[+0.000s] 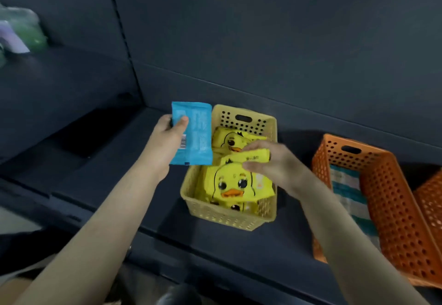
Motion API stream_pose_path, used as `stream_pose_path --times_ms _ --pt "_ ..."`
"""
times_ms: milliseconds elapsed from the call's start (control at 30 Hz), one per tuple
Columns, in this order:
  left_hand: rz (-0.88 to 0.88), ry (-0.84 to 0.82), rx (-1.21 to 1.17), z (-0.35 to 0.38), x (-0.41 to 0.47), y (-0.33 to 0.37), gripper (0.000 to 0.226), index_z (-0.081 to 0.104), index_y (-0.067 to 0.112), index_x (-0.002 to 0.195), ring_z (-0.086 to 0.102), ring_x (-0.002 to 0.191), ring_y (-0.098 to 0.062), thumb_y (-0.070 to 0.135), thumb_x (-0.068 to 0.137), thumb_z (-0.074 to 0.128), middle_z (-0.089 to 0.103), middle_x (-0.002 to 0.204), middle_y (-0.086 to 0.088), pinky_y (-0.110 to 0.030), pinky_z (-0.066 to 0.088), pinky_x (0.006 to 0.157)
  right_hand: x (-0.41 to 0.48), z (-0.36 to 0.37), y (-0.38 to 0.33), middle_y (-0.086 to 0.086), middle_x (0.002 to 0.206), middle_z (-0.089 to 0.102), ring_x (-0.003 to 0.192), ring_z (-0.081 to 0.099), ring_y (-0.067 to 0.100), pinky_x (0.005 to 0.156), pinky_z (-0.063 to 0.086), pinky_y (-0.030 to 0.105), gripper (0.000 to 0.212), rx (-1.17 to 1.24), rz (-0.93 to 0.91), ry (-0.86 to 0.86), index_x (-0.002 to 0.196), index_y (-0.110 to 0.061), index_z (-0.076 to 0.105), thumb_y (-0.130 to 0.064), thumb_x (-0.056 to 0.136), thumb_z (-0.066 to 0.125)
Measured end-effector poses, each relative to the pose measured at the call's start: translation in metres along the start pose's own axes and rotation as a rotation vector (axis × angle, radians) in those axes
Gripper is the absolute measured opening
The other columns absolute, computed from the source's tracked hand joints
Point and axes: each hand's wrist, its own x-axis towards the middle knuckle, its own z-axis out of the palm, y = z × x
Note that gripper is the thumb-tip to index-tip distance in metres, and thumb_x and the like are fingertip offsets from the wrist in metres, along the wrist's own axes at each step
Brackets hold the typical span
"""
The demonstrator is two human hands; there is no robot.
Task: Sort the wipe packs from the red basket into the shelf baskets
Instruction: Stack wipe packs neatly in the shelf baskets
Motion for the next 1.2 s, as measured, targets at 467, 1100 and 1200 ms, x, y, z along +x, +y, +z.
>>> stream_pose_path --times_ms 467,1100,1200 --pt "-0.199 -0.489 -0.059 0.019 0.062 0.002 0.021 0.058 0.022 0.113 0.071 0.095 -0.019 0.035 0.097 0.057 0.071 0.109 -0.001 -0.042 0.059 0.078 0.022 0.037 -0.002 -0.003 0.13 0.061 0.124 0.053 0.009 0.102 0.042 0.031 0.041 -0.461 0.151 -0.278 0.122 -0.032 0.062 -0.022 0.084 0.074" --pt "-0.203 -0.538 -0.081 0.018 0.051 -0.011 0.02 0.055 0.021 0.113 0.072 0.091 -0.011 0.033 0.098 0.054 0.068 0.111 0.001 -0.031 0.059 0.069 0.01 0.067 0.012 0.002 0.136 0.042 0.135 0.027 0.024 0.113 0.014 0.048 0.06 -0.694 0.215 -0.14 0.136 -0.039 0.05 -0.045 0.081 0.072" --pt "-0.265 -0.508 -0.15 0.018 0.051 -0.007 0.018 0.057 0.019 0.109 0.073 0.086 -0.012 0.034 0.099 0.053 0.069 0.108 0.0 -0.033 0.06 0.065 0.01 0.064 0.005 0.003 0.144 0.039 0.139 0.029 0.024 0.114 0.021 0.045 0.062 -0.623 0.251 -0.18 0.138 -0.036 0.049 -0.043 0.081 0.073"
